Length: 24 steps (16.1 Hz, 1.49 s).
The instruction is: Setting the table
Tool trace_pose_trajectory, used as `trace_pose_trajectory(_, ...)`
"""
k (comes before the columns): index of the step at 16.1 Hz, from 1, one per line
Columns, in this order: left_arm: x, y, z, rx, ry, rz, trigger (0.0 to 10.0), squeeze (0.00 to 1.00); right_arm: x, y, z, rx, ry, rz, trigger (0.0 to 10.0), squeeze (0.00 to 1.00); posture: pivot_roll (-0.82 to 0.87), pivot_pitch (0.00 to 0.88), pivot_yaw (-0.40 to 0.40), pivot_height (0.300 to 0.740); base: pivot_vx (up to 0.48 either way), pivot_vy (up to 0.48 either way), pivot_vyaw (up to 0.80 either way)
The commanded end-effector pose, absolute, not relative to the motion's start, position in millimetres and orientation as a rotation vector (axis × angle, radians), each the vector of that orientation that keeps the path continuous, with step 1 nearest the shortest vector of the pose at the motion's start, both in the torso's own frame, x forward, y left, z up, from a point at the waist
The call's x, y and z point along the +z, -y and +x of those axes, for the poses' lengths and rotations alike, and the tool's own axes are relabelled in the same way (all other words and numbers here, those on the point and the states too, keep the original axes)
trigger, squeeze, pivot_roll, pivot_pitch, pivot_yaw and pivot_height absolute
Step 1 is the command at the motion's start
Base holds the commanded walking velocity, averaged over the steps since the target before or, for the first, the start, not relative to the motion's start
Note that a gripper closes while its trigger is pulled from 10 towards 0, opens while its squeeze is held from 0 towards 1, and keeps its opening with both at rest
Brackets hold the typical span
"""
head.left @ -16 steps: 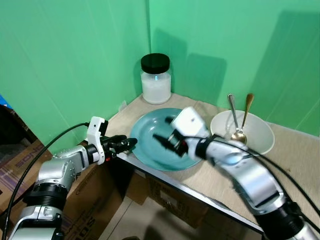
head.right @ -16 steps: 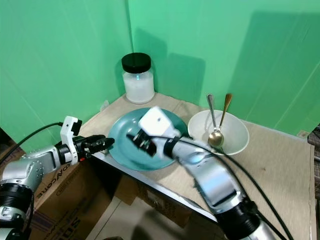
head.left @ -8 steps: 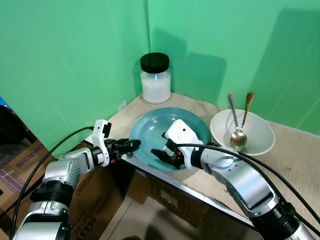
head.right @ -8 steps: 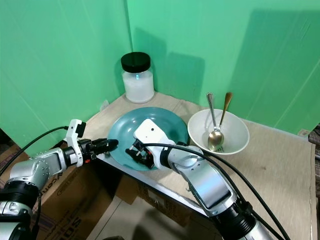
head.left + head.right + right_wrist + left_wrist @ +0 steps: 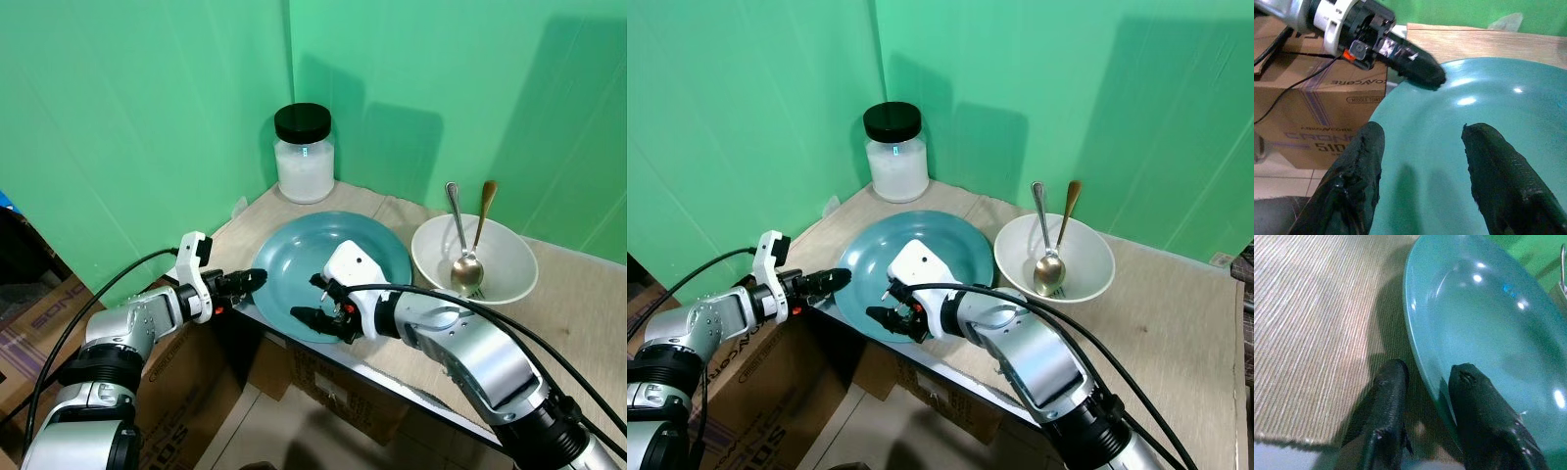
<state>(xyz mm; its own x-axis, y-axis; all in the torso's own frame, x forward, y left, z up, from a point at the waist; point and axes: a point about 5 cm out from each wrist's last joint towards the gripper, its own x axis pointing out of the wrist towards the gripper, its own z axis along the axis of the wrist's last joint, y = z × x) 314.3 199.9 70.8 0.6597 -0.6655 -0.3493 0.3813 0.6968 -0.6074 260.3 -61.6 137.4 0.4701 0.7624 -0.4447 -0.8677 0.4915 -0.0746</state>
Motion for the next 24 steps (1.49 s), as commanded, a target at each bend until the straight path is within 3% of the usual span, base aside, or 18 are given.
trace_pose_trajectory(1,72,-201,316,-0.608,-0.596,-0.533,0.0,0.00,142,63,262,1.018,-0.374,-0.302,10.0,0.00,-0.08,0.000,0.092,0.740,0.000,0.000,0.00)
trace_pose_trajectory(6,76,-203,320,-0.585,-0.571,-0.542,0.0,0.00,155,64,269,0.991,-0.308,-0.240,10.0,0.00,-0.07,0.000,0.092,0.740,0.000,0.000,0.00)
trace_pose_trajectory(13,94,-215,327,-0.487,-0.452,-0.533,0.0,0.00,211,84,293,0.858,-0.071,0.024,10.0,0.00,-0.07,0.000,0.095,0.740,0.000,0.000,0.00)
trace_pose_trajectory(16,104,-222,325,-0.453,-0.359,-0.551,0.0,0.00,212,89,296,0.829,-0.069,0.037,10.0,0.00,-0.07,0.000,0.096,0.740,0.000,0.000,0.00)
trace_pose_trajectory(19,138,-227,316,-0.459,-0.094,-0.579,0.0,0.00,205,98,302,0.708,-0.112,0.131,10.0,0.00,-0.05,0.000,0.079,0.740,0.000,0.000,0.00)
trace_pose_trajectory(22,153,-224,305,-0.465,0.026,-0.577,0.0,0.00,204,105,305,0.657,-0.116,0.207,10.0,0.04,-0.04,0.000,0.069,0.740,0.000,0.000,0.00)
trace_pose_trajectory(23,157,-222,302,-0.469,0.056,-0.574,0.0,0.00,204,107,307,0.644,-0.117,0.226,10.0,0.43,-0.04,0.000,0.068,0.740,0.000,0.000,0.00)
trace_pose_trajectory(24,159,-221,301,-0.474,0.070,-0.579,0.0,0.00,204,108,308,0.638,-0.117,0.238,10.0,1.00,-0.04,0.000,0.065,0.740,0.000,0.000,0.00)
